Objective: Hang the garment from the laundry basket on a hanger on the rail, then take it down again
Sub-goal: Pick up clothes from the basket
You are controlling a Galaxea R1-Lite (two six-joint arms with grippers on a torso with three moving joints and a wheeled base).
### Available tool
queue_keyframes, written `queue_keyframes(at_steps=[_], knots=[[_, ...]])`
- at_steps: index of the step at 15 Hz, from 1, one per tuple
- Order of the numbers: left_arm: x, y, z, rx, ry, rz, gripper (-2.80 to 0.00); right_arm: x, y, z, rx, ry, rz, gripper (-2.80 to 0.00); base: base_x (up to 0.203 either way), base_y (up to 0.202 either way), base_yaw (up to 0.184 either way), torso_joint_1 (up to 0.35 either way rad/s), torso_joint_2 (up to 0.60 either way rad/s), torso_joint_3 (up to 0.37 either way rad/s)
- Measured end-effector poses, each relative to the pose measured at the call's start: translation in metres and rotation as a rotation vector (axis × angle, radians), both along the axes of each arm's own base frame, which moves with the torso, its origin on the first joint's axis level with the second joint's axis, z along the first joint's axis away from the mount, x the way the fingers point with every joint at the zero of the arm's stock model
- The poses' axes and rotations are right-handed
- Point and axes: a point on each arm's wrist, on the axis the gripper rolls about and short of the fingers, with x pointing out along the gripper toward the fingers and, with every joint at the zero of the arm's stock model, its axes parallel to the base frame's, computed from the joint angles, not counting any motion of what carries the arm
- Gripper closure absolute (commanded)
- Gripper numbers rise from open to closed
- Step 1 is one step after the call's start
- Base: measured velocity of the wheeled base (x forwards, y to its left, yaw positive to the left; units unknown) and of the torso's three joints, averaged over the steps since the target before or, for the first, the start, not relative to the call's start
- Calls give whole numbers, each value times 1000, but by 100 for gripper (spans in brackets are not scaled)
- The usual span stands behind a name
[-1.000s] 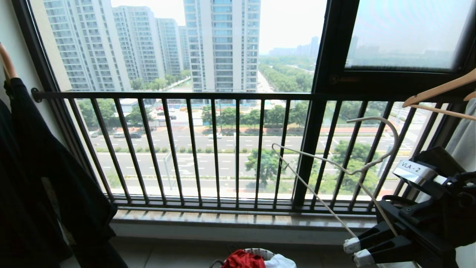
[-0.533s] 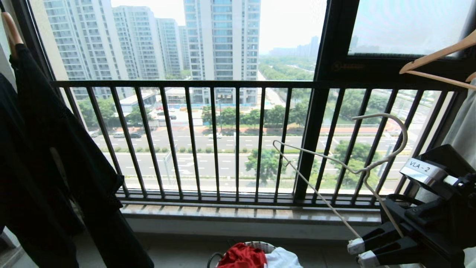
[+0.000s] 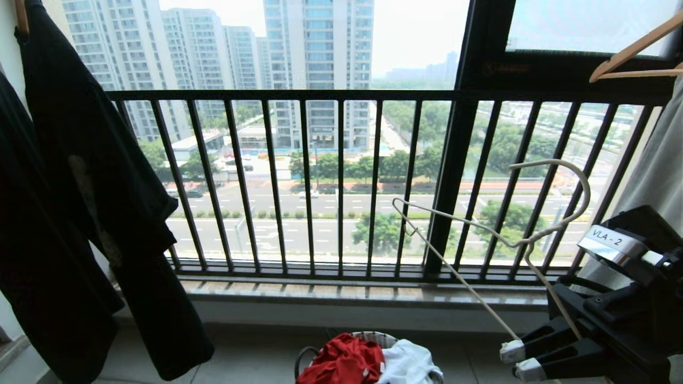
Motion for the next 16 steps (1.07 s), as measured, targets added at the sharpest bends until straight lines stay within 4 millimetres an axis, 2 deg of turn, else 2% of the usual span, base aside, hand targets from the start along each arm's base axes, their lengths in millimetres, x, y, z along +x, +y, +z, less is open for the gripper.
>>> queue_keyframes(at_steps=[9, 15, 16], knots=[[0, 0, 0, 0, 0, 0, 0, -1, -5, 2, 3, -19, -24, 0, 0, 0, 0, -159, 482, 315], [0, 0, 0, 0, 0, 0, 0, -1, -6, 2, 2, -20, -27, 0, 0, 0, 0, -80, 439, 346], [0, 0, 0, 0, 1, 0, 0, -1, -6, 2, 2, -21, -27, 0, 0, 0, 0, 4, 101, 36]])
